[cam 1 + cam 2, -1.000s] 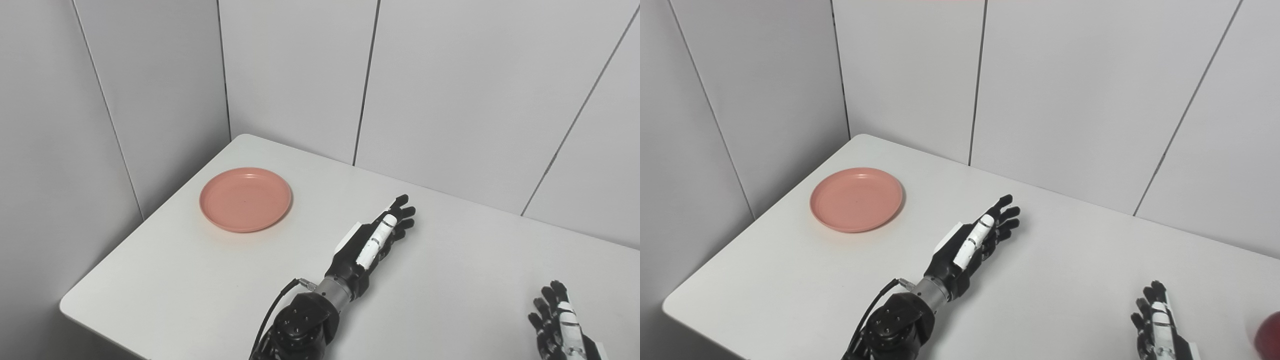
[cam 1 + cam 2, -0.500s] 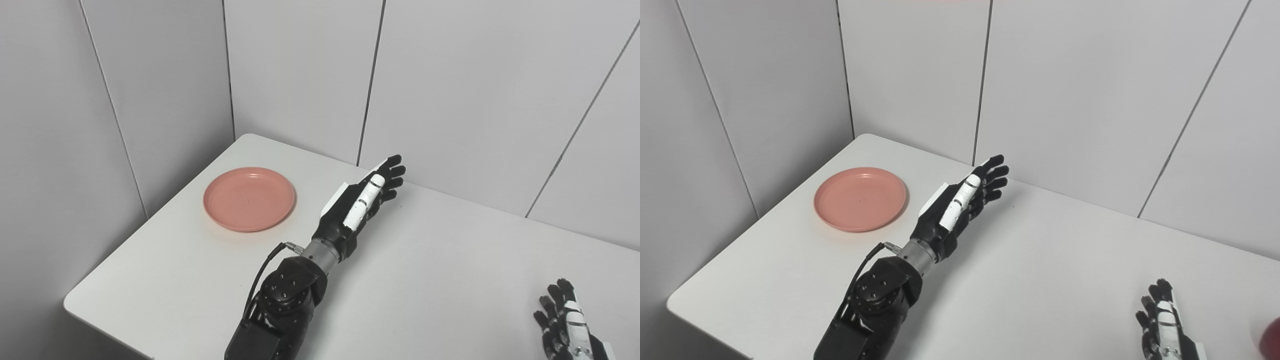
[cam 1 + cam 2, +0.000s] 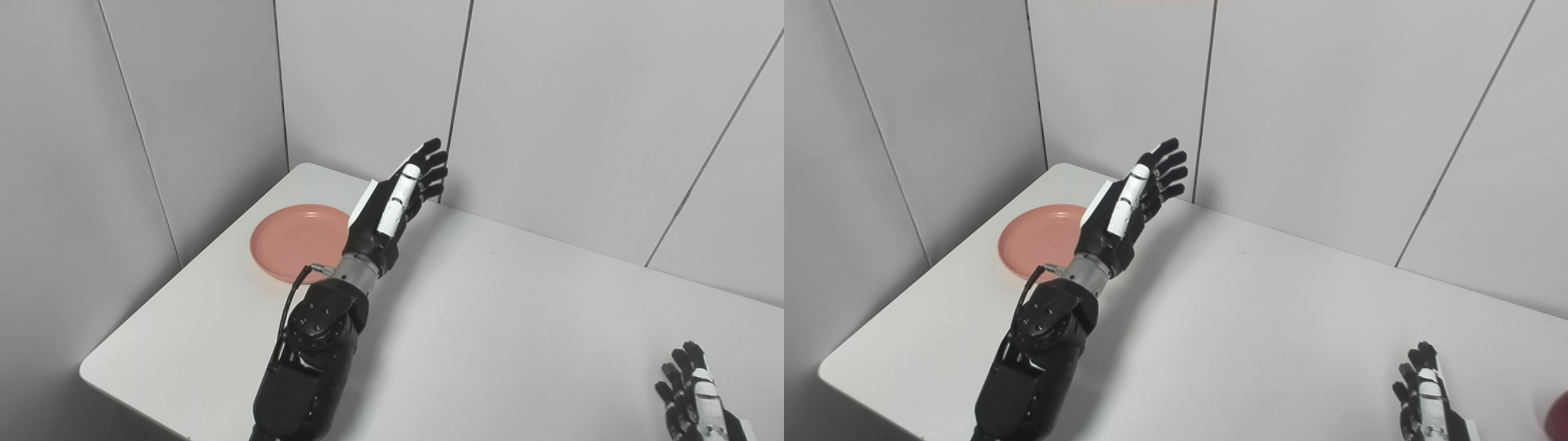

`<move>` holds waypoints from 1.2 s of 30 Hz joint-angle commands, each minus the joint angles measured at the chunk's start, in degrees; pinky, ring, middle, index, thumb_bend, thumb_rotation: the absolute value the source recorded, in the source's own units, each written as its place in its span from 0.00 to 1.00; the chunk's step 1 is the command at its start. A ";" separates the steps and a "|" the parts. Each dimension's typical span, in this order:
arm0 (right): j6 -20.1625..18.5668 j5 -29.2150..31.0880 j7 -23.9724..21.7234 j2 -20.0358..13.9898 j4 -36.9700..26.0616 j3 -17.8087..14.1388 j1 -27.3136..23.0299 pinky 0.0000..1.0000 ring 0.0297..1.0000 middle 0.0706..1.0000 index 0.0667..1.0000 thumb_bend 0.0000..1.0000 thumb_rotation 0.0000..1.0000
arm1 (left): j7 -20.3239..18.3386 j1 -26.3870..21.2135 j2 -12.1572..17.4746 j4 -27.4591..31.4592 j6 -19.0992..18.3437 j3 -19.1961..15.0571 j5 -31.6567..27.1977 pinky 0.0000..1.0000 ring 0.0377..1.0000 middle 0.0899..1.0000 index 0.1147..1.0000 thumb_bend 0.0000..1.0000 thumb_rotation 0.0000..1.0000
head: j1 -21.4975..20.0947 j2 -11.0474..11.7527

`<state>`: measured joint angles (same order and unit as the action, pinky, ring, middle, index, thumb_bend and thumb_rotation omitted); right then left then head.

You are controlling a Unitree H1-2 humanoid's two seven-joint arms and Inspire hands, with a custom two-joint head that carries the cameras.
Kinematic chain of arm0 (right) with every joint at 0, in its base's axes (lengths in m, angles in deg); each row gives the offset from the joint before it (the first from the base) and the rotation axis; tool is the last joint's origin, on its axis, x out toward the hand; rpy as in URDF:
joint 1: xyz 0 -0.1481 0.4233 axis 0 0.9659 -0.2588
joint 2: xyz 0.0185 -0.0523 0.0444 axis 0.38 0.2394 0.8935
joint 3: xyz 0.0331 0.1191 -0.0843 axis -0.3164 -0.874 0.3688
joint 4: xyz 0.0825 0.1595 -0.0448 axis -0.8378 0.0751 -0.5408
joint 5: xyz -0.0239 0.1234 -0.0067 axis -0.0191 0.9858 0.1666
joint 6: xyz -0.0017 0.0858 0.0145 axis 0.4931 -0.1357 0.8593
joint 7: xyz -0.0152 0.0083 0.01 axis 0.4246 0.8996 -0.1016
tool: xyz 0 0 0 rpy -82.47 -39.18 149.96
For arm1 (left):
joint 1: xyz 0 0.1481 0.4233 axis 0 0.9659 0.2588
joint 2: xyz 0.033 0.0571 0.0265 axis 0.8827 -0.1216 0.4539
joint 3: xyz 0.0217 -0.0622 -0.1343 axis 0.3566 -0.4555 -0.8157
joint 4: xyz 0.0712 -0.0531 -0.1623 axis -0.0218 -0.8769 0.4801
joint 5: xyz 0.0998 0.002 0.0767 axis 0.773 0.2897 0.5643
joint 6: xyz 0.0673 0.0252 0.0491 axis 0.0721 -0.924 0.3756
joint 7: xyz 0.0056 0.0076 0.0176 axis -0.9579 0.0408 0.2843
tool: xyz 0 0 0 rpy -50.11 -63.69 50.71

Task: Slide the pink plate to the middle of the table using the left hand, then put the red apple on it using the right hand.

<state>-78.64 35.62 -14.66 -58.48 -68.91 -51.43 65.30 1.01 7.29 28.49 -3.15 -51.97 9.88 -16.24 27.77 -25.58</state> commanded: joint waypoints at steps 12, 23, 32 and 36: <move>0.12 0.82 -0.21 -0.05 -1.67 -0.61 -1.50 1.00 1.00 1.00 1.00 0.00 1.00 | 1.32 -7.48 6.92 -0.92 -1.23 -6.43 -4.05 0.87 0.89 0.89 0.87 0.40 1.00 | 0.95 -0.01; 0.80 0.73 -0.84 -0.71 -1.39 -0.51 -1.56 1.00 1.00 1.00 1.00 0.00 1.00 | 3.52 -9.15 11.37 -2.97 -2.18 -11.12 -4.78 0.84 0.85 0.85 0.84 0.37 1.00 | 1.67 0.13; 1.01 0.82 -1.33 -1.45 -0.86 -0.62 -1.74 1.00 1.00 1.00 1.00 0.00 1.00 | 4.04 -9.64 14.30 -7.88 0.66 -14.08 -5.85 0.86 0.87 0.87 0.85 0.38 1.00 | 2.27 0.67; 0.59 0.61 -1.08 -1.55 -1.02 -0.62 -1.79 1.00 1.00 1.00 1.00 0.00 1.00 | 4.79 -9.53 14.92 -9.45 1.22 -15.68 -6.08 0.87 0.87 0.87 0.85 0.39 1.00 | 2.53 0.73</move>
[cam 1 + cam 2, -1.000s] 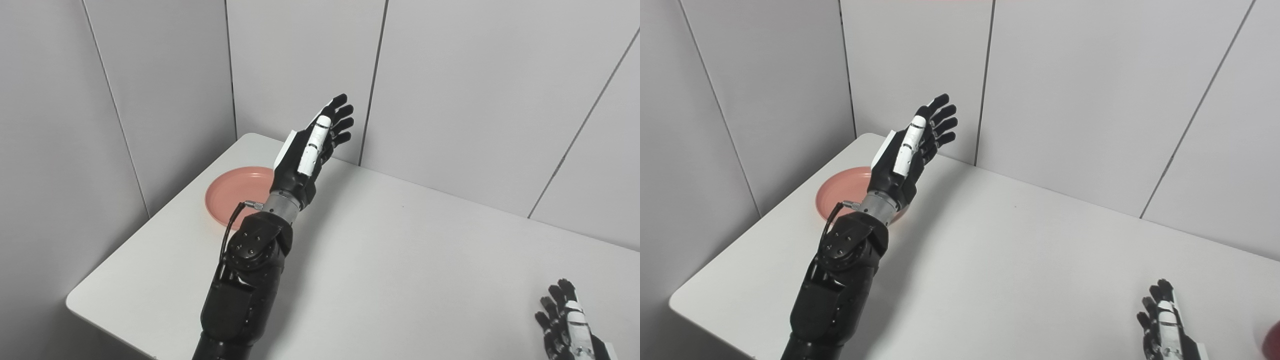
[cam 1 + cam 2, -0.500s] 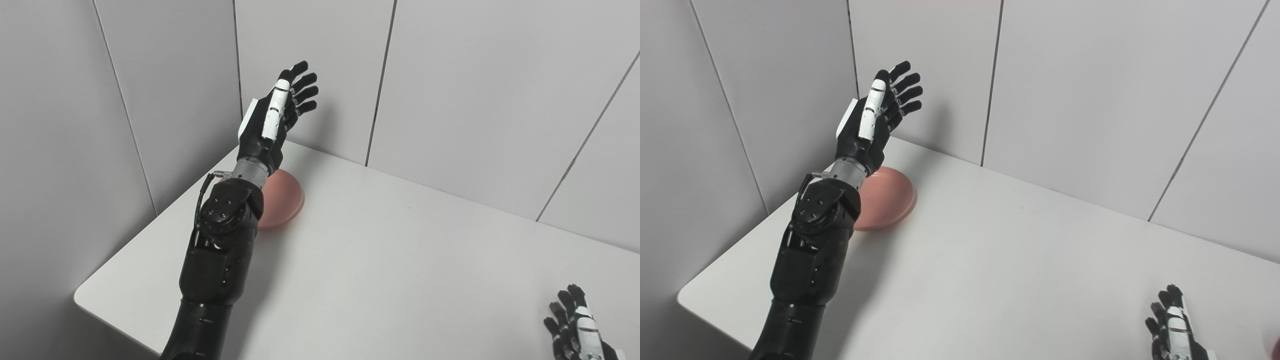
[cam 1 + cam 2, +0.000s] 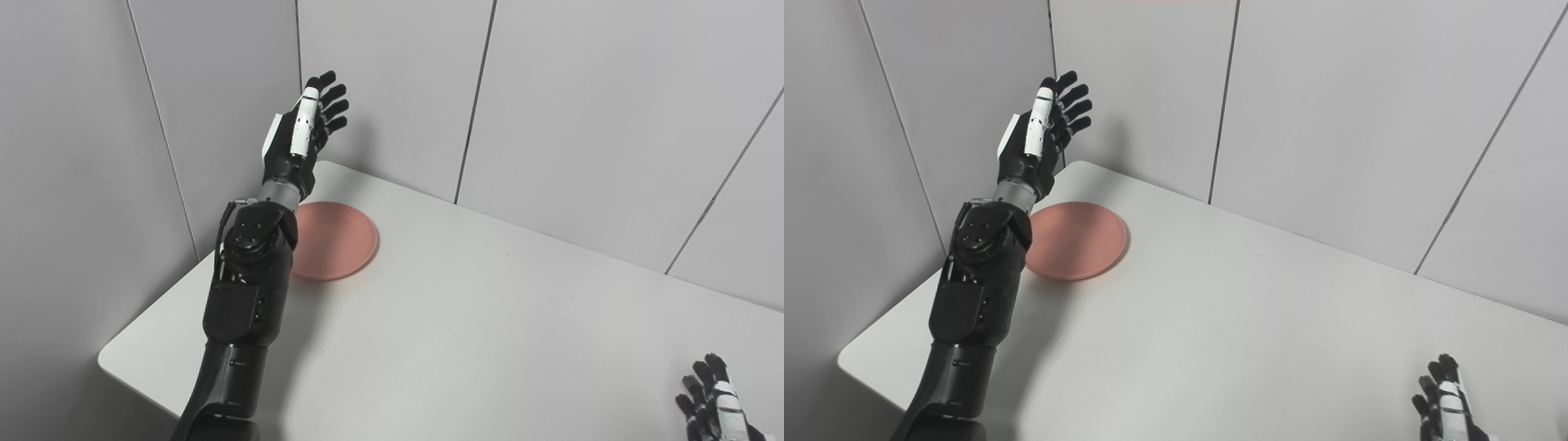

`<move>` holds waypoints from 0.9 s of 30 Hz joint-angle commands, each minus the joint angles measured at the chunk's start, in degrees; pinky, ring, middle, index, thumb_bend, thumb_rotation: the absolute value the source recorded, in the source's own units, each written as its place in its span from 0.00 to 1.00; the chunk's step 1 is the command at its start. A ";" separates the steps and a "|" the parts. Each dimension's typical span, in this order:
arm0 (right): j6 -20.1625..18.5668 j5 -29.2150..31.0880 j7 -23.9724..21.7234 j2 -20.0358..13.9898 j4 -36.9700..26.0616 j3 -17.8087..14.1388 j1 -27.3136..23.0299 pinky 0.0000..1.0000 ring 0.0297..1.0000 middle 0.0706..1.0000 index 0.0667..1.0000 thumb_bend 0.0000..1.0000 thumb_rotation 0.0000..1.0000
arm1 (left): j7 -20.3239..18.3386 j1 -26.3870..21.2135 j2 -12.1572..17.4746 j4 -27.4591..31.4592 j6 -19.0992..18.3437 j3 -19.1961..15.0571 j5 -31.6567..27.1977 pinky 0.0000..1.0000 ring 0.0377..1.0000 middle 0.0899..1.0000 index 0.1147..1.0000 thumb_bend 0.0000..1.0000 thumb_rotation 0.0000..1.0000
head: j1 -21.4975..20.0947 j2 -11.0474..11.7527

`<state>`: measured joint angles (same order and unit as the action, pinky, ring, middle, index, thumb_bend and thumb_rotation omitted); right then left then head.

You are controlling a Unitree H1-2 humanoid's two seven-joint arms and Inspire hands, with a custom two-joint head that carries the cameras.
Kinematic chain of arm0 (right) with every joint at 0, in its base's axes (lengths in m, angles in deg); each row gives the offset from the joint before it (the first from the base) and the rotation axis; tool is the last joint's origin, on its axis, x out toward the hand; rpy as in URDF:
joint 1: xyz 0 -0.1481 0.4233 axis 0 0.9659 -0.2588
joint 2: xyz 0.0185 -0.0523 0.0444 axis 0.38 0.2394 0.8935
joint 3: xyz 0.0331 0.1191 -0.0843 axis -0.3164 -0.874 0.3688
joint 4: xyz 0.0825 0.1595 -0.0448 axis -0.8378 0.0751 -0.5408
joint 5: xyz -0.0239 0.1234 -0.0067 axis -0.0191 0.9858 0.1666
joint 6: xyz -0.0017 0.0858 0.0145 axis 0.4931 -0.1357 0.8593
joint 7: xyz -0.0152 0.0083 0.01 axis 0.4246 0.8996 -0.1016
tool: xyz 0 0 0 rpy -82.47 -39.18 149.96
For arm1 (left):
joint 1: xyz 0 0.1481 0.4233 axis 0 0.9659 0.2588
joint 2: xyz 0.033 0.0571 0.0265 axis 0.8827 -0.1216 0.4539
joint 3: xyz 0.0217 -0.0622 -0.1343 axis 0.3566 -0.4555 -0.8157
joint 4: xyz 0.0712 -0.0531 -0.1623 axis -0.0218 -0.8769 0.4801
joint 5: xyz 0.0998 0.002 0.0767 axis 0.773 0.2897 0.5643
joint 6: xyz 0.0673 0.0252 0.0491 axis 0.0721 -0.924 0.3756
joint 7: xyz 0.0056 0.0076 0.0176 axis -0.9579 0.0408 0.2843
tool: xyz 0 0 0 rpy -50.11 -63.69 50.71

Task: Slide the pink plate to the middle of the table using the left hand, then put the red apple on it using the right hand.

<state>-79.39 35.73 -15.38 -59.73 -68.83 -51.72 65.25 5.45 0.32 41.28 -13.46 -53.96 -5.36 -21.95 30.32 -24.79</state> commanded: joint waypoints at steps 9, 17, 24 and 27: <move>1.90 0.55 -0.36 -0.24 -0.75 -0.44 -1.71 1.00 1.00 1.00 1.00 0.00 1.00 | -0.18 -1.79 4.70 -2.56 4.53 -3.22 -2.05 0.87 0.88 0.87 0.85 0.38 1.00 | 0.73 -0.11; -0.35 0.21 0.52 -0.13 -1.97 -0.71 -1.47 1.00 1.00 1.00 1.00 0.00 1.00 | 0.41 -1.18 5.82 -4.10 4.23 -4.83 -3.12 0.85 0.87 0.86 0.84 0.36 1.00 | 0.86 -0.19; -3.36 -1.01 1.80 0.17 -4.21 -0.59 -1.24 1.00 1.00 1.00 1.00 0.00 1.00 | 1.59 -1.02 6.59 -5.79 4.09 -6.53 -3.71 0.86 0.85 0.84 0.84 0.37 1.00 | 1.26 -0.43; -3.27 -0.85 1.77 0.02 -4.24 -0.63 -1.23 1.00 1.00 1.00 1.00 0.00 1.00 | 1.63 -0.66 6.97 -7.23 4.80 -6.96 -3.68 0.87 0.86 0.85 0.84 0.36 1.00 | 1.36 -0.52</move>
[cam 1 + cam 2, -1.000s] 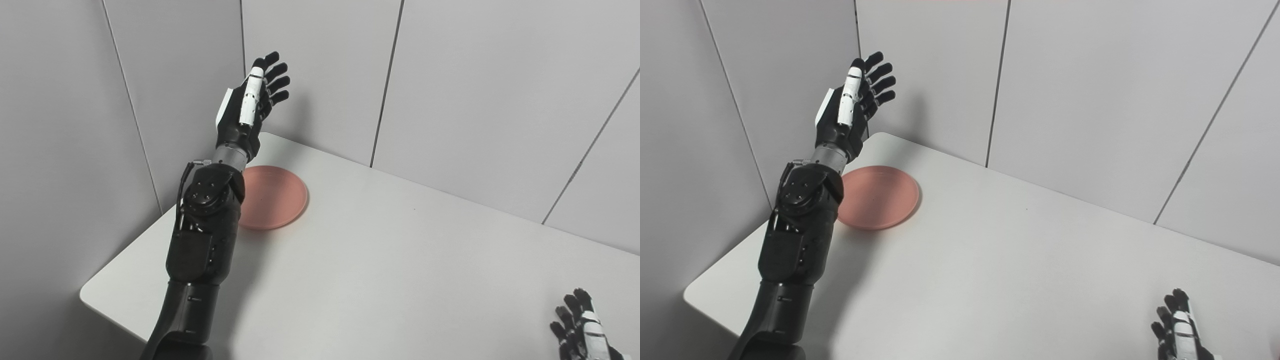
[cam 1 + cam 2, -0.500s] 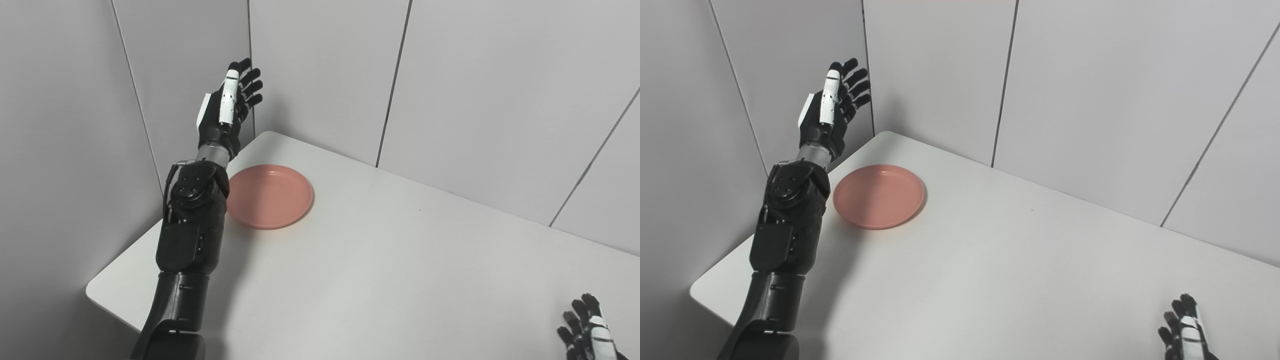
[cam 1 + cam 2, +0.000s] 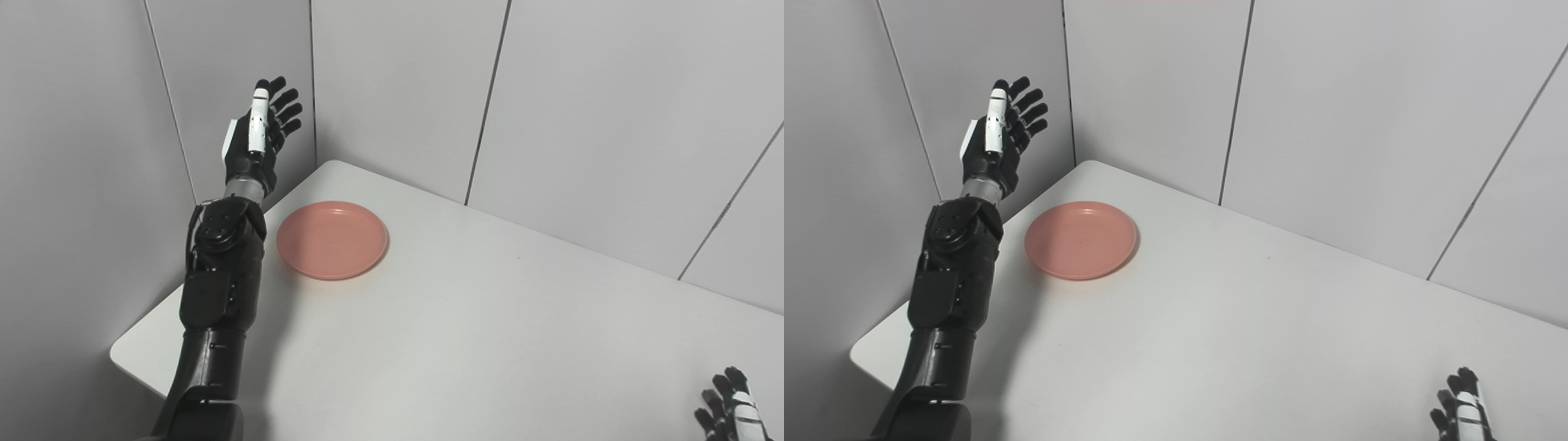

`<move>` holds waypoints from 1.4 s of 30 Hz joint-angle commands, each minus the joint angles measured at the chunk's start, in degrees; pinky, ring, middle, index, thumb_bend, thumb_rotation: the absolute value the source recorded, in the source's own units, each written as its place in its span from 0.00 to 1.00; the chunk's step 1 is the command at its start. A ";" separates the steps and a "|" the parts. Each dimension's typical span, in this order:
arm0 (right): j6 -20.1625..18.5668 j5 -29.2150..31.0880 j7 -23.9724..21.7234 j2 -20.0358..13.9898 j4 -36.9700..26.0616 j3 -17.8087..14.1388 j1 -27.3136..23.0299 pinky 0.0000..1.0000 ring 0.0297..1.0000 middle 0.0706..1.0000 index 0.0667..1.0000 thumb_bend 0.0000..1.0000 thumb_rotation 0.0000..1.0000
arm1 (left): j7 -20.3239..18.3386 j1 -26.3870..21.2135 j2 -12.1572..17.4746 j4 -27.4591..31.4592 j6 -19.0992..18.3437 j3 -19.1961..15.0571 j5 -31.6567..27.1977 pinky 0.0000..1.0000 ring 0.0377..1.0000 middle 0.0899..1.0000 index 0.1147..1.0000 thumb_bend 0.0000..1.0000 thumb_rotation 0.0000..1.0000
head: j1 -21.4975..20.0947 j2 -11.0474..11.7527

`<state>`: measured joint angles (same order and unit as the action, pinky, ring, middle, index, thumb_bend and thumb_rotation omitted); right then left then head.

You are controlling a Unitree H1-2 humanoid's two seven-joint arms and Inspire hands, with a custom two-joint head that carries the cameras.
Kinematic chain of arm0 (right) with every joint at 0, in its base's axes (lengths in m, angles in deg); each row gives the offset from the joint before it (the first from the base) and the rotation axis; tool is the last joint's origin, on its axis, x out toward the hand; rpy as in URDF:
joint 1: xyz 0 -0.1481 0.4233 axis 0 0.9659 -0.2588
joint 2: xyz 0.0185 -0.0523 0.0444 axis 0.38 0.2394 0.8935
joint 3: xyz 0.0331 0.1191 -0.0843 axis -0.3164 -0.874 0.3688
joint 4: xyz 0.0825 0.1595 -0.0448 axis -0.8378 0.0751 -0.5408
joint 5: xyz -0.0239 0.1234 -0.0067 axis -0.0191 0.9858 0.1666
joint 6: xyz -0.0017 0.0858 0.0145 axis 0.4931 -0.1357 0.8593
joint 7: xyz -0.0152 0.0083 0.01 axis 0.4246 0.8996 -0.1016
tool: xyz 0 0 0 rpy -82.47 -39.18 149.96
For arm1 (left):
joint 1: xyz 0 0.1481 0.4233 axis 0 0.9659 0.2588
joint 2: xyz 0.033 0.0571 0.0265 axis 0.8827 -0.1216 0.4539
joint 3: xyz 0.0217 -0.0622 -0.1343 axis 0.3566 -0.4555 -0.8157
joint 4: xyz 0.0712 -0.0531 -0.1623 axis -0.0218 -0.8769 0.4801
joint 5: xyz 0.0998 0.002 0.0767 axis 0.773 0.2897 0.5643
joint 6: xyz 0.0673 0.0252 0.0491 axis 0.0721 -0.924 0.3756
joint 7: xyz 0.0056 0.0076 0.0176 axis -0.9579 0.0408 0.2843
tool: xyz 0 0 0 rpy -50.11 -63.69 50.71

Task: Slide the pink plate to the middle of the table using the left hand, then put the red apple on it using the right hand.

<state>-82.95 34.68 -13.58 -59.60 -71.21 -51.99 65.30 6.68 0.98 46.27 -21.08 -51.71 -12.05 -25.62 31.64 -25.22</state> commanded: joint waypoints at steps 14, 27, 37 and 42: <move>0.23 0.89 -0.16 -0.38 -1.94 -0.53 -1.22 1.00 1.00 1.00 1.00 0.00 1.00 | 0.24 -0.32 3.09 -7.61 6.07 -1.53 -1.37 0.86 0.87 0.86 0.84 0.35 1.00 | 0.29 -0.56; 0.71 1.22 -0.49 -0.68 -1.74 -0.67 -1.04 1.00 1.00 1.00 1.00 0.00 1.00 | 0.28 0.53 3.12 -13.46 10.19 -2.63 -2.68 0.87 0.87 0.86 0.84 0.33 1.00 | 0.41 -0.95; -0.05 0.50 -0.07 -0.75 -2.46 -0.52 -0.86 1.00 1.00 1.00 1.00 0.00 1.00 | 0.45 1.01 2.89 -15.36 10.75 -2.76 -3.22 0.88 0.87 0.86 0.84 0.32 1.00 | 0.65 -1.26; -0.40 1.25 -0.22 -0.53 -2.74 -0.80 -0.81 1.00 1.00 1.00 1.00 0.00 1.00 | -0.20 1.02 3.39 -18.21 12.09 -2.40 -3.38 0.89 0.87 0.87 0.86 0.31 1.00 | 0.69 -1.31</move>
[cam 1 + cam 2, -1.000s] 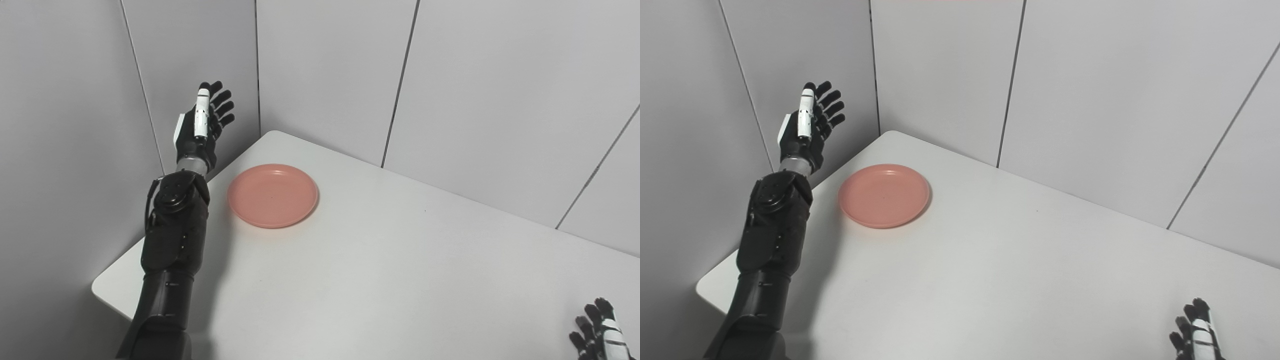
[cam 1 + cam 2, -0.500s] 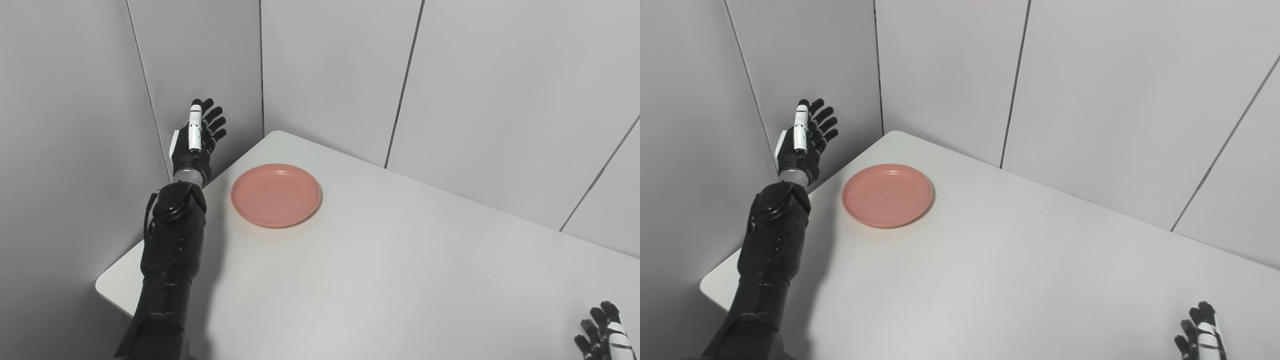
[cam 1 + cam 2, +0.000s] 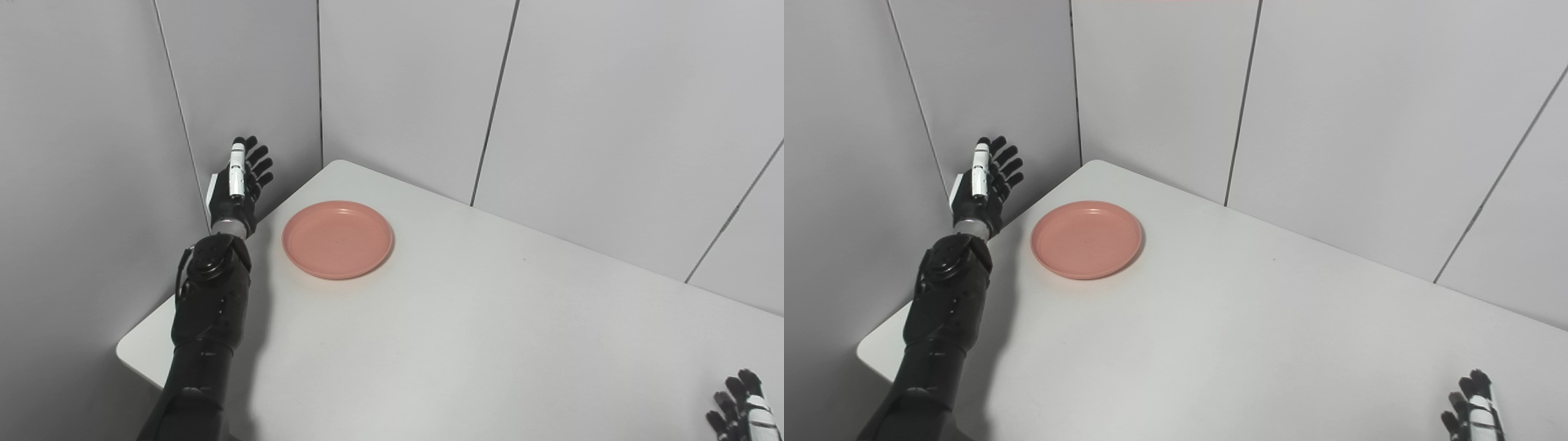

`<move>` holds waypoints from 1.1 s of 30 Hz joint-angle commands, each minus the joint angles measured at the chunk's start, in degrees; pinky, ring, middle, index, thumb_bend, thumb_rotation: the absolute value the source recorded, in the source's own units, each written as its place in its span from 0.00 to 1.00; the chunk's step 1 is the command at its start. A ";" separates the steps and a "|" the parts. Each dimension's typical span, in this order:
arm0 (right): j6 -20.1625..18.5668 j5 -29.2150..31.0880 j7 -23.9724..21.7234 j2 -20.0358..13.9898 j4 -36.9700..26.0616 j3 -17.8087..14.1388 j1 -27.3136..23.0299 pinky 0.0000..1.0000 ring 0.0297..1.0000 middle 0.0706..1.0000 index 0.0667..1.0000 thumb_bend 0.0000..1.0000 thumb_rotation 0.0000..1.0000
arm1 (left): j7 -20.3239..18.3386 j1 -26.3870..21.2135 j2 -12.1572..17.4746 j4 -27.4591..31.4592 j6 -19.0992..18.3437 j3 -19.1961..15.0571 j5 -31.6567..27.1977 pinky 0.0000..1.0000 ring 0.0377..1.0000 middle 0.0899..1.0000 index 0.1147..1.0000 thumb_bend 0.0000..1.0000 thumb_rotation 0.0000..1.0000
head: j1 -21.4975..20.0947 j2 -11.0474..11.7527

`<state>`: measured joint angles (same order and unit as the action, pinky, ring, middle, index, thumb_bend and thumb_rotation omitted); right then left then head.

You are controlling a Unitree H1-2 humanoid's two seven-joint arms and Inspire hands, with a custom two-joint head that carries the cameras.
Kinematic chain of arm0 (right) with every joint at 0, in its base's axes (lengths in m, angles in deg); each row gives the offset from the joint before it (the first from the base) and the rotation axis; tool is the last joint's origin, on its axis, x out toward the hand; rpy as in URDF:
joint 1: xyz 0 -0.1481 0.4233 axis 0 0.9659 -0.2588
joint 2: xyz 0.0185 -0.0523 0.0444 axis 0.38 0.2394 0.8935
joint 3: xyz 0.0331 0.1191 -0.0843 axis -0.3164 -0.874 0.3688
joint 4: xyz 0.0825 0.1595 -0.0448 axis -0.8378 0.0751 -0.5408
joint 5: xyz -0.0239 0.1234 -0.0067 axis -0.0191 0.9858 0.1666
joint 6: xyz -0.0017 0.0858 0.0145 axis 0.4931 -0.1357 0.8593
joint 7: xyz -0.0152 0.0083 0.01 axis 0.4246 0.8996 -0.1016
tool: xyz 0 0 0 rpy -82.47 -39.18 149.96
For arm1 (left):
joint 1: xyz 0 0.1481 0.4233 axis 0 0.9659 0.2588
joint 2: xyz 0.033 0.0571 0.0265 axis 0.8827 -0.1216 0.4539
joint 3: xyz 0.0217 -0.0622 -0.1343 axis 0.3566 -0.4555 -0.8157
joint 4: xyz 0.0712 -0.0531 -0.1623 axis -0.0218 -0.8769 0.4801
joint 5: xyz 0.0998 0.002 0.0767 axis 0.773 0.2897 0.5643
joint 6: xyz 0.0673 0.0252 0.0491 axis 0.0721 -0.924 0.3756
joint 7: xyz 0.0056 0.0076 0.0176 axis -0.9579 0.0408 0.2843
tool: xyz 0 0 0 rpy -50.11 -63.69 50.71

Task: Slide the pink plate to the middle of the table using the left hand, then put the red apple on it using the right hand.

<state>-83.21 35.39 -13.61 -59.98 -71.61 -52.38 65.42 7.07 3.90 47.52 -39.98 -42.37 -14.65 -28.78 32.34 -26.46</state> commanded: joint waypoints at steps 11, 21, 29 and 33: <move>-0.25 0.96 -0.24 -0.12 -2.90 -0.38 -0.73 1.00 1.00 1.00 1.00 0.00 1.00 | -1.12 -1.29 1.56 -1.89 4.24 0.50 -1.46 0.90 0.88 0.87 0.85 0.31 1.00 | -0.09 -0.45; -0.49 1.51 0.02 -0.12 -3.18 -0.41 -0.70 1.00 1.00 1.00 1.00 0.00 1.00 | -0.55 -1.10 1.34 -2.64 3.25 0.80 -2.41 0.90 0.89 0.87 0.86 0.33 1.00 | -0.07 -0.58; -0.74 0.98 0.49 -0.15 -3.42 -0.18 -0.62 1.00 1.00 1.00 1.00 0.01 1.00 | -1.22 -0.81 1.42 -3.58 4.05 1.63 -2.14 0.90 0.89 0.87 0.86 0.32 1.00 | -0.17 -0.66; -0.60 0.72 0.47 -0.26 -3.47 0.05 -0.60 1.00 1.00 1.00 1.00 0.00 1.00 | -2.03 -0.90 1.73 -4.67 4.47 2.30 -2.04 0.88 0.89 0.88 0.87 0.32 1.00 | -0.23 -0.72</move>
<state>-83.72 36.22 -13.04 -59.98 -73.16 -52.31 65.92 6.24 4.92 47.46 -45.55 -40.32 -12.68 -30.72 32.17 -27.07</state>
